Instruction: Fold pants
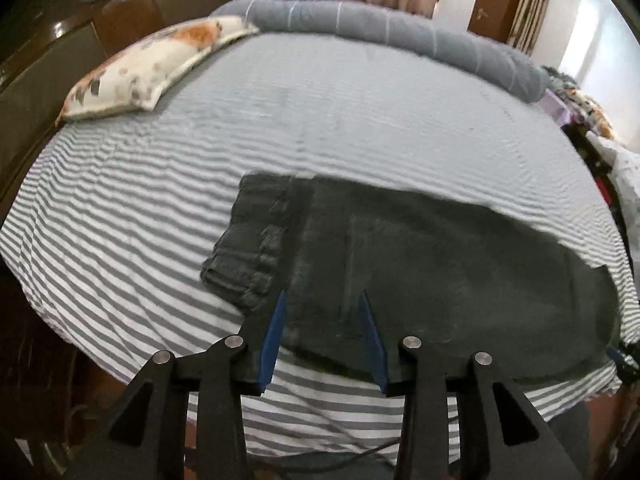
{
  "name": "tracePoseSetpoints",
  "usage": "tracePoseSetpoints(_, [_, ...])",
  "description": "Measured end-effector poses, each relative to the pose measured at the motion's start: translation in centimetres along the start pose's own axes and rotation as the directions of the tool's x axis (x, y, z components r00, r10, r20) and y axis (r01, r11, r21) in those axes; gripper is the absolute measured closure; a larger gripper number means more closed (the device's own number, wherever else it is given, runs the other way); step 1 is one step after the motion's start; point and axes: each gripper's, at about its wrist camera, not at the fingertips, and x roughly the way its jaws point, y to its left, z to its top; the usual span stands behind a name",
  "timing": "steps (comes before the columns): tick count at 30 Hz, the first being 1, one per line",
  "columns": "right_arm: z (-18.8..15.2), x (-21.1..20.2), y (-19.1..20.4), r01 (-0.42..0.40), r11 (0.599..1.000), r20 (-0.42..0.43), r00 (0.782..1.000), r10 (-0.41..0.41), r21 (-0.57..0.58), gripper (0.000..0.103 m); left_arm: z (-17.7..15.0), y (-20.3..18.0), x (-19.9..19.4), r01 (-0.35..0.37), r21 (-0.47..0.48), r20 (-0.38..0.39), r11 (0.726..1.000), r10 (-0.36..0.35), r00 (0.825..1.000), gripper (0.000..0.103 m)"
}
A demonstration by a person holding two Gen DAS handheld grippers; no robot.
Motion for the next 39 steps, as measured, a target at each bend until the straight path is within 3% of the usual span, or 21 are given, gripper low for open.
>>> tracePoseSetpoints(4, [0.3, -5.2, -0.2, -0.014, 0.999, 0.065, 0.998, 0.016, -0.04, 0.075, 0.7, -2.8, -2.7, 0.089, 0.021, 0.044, 0.996, -0.09, 0.995, 0.064])
tracePoseSetpoints(8, [0.9, -9.9, -0.9, 0.027, 0.996, 0.134, 0.991, -0.016, -0.083, 0.075, 0.7, -7.1, -4.6, 0.191, 0.083, 0.05, 0.978, -0.196, 0.979, 0.059])
tracePoseSetpoints(15, [1.2, -10.9, -2.4, 0.0, 0.997, 0.123, 0.992, 0.009, -0.072, 0.074, -3.3, -16.7, -3.5, 0.313, 0.218, -0.016, 0.924, -0.317, 0.948, 0.057])
tracePoseSetpoints(18, [0.8, -9.8, -3.1, -0.035, 0.998, 0.097, 0.994, 0.04, -0.051, 0.074, -6.2, -21.3, -2.1, 0.285, 0.326, -0.005, 0.901, -0.3, 0.954, 0.057])
tracePoseSetpoints(21, [0.3, -8.7, -3.2, -0.048, 0.997, 0.08, 0.995, 0.052, -0.054, 0.074, -9.2, -25.8, -0.7, 0.21, 0.468, 0.035, 0.859, -0.255, 0.966, 0.057])
tracePoseSetpoints(24, [0.0, -7.4, -3.4, -0.071, 0.997, 0.06, 0.995, 0.073, -0.036, 0.074, -12.3, -30.2, 0.6, 0.108, 0.632, 0.097, 0.767, -0.217, 0.971, 0.057])
tracePoseSetpoints(26, [-0.1, -6.5, -3.8, -0.078, 0.997, 0.042, 0.996, 0.079, -0.025, 0.074, -13.9, -32.1, 1.5, 0.076, 0.692, 0.114, 0.718, -0.212, 0.971, 0.057])
tracePoseSetpoints(29, [-0.1, -5.1, -3.9, -0.076, 0.997, 0.016, 0.997, 0.077, -0.016, 0.074, -15.2, -34.2, 3.0, 0.053, 0.745, 0.119, 0.665, -0.211, 0.97, 0.057])
tracePoseSetpoints(35, [0.1, -2.8, -5.2, -0.126, 0.991, -0.023, 0.992, 0.127, 0.042, 0.074, -16.4, -36.5, 6.1, 0.013, 0.783, 0.131, 0.622, -0.185, 0.974, 0.061])
tracePoseSetpoints(39, [0.4, -0.5, -6.1, -0.177, 0.981, -0.042, 0.983, 0.18, 0.076, 0.072, -17.6, -37.5, 7.0, -0.058, 0.819, 0.19, 0.571, -0.174, 0.966, 0.062])
